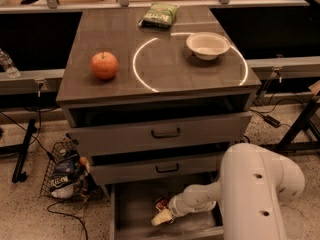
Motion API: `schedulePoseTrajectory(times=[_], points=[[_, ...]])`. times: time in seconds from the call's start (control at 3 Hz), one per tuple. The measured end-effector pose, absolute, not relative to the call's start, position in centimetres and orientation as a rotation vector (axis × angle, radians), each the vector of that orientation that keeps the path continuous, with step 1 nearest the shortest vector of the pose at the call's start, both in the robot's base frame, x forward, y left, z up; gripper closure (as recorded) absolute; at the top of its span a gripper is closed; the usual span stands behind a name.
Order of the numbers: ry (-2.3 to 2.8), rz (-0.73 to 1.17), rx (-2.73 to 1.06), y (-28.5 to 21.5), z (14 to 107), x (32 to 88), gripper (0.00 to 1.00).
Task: Pick coke can from bottom drawer and place on counter
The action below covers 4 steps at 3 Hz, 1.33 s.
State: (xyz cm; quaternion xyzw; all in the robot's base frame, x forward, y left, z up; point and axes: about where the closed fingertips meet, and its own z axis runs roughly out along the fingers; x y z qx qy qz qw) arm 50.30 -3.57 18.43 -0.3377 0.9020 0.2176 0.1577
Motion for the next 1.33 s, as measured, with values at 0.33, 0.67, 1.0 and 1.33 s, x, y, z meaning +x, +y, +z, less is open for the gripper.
schedulePoseTrajectory(times=[0.33,0.67,1.0,1.33], points=[[2.582,0.568,-0.929,-3.1,16.3,51.1,0.00],[2.624,0.500,-0.865,-2.7,13.3,51.8,0.01],[2.639,0.464,-0.824,-2.8,12.2,51.9,0.30],[2.638,0.442,-0.801,-3.2,12.3,51.8,0.54]])
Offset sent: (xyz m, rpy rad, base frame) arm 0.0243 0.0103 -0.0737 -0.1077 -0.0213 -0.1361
